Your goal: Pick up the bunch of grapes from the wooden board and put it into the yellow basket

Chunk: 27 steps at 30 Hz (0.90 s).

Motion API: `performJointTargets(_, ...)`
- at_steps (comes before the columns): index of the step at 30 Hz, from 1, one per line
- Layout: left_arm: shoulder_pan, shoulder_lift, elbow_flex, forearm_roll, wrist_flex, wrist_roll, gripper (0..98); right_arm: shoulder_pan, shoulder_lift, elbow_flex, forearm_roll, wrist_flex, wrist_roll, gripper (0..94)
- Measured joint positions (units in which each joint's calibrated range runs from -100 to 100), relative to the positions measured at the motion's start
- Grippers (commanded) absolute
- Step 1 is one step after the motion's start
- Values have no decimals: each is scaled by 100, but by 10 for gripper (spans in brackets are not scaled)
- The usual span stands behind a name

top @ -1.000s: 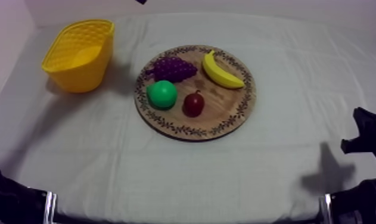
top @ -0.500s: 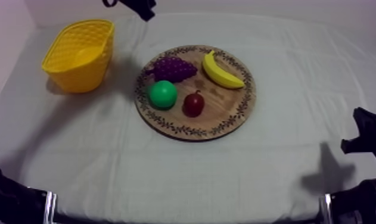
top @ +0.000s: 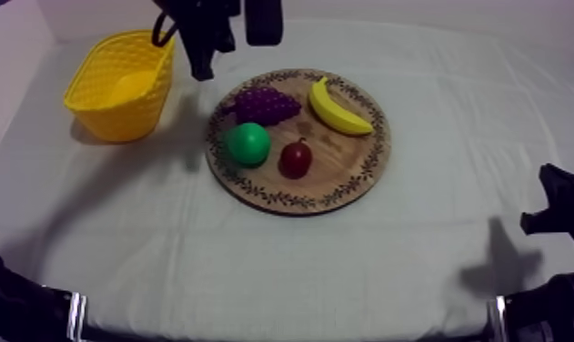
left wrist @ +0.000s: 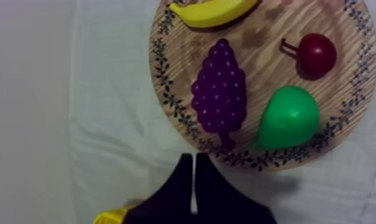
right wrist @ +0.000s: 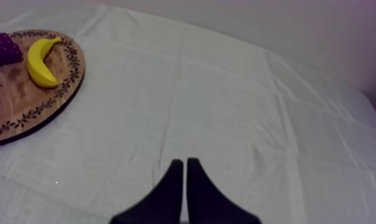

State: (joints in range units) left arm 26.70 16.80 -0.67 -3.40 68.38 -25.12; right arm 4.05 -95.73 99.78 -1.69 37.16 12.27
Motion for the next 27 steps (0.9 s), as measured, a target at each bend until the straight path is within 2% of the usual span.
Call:
performJointTargets(3,18,-6,15,-42,19,28,20,0,0,0,0,0,0,5)
performJointTargets(11,74,-34,165,-103,-21,-126,493,0,0,0,0,0,0,5)
performJointTargets(15,64,-34,279,-114,-189,-123,650,0,0,0,0,0,0,5)
performJointTargets(19,61,-7,417,-142,-390,-56,711,0,0,0,0,0,0,5)
performJointTargets(27,57,126,421,-163,-515,30,734,0,0,0,0,0,0,5)
